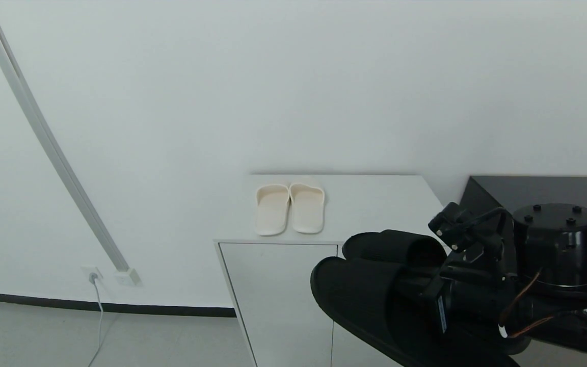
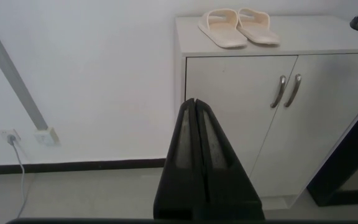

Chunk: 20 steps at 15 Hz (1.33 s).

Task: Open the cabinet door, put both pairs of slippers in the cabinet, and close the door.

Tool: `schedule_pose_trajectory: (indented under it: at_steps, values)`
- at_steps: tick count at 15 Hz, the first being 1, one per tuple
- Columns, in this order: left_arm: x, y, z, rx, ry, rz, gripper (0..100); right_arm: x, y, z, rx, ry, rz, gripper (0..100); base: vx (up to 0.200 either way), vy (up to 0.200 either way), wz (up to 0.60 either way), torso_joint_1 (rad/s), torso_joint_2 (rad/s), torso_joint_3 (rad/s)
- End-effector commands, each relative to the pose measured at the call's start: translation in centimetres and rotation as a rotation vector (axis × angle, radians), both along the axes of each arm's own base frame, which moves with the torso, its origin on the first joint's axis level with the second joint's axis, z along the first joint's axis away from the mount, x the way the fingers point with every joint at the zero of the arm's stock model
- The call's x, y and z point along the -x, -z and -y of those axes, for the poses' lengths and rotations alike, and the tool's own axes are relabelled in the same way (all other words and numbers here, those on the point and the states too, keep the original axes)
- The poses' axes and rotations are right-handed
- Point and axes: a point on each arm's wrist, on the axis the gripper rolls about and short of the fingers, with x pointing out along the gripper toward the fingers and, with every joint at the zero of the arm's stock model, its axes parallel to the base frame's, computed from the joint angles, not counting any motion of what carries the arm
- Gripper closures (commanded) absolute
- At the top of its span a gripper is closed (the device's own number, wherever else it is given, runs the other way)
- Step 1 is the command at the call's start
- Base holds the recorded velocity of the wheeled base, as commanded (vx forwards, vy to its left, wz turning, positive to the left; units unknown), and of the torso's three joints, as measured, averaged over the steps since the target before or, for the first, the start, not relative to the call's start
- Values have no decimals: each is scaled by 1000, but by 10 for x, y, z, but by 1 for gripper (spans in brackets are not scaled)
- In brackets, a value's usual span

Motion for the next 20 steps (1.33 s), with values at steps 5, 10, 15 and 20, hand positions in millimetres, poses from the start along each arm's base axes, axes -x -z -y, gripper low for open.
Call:
schedule_pose_trajectory:
  at_steps: [5,10,15,20]
  values:
    - [0,0,0,0,-2,0,100,0,3,-1,7,-5,-8,100,0,0,0,-65,137,81]
    - [0,0,0,0,1,0,0,2,7,-5,19,-20,-20,100,0,0,0,-162,370,202]
    - [0,0,0,0,1,0,0,3,8,-6,18,-27,-19,100,0,0,0,-206,489,277]
    - [0,0,0,-2,0,0,0,3,8,-6,15,-28,-19,100,0,0,0,-221,541,317]
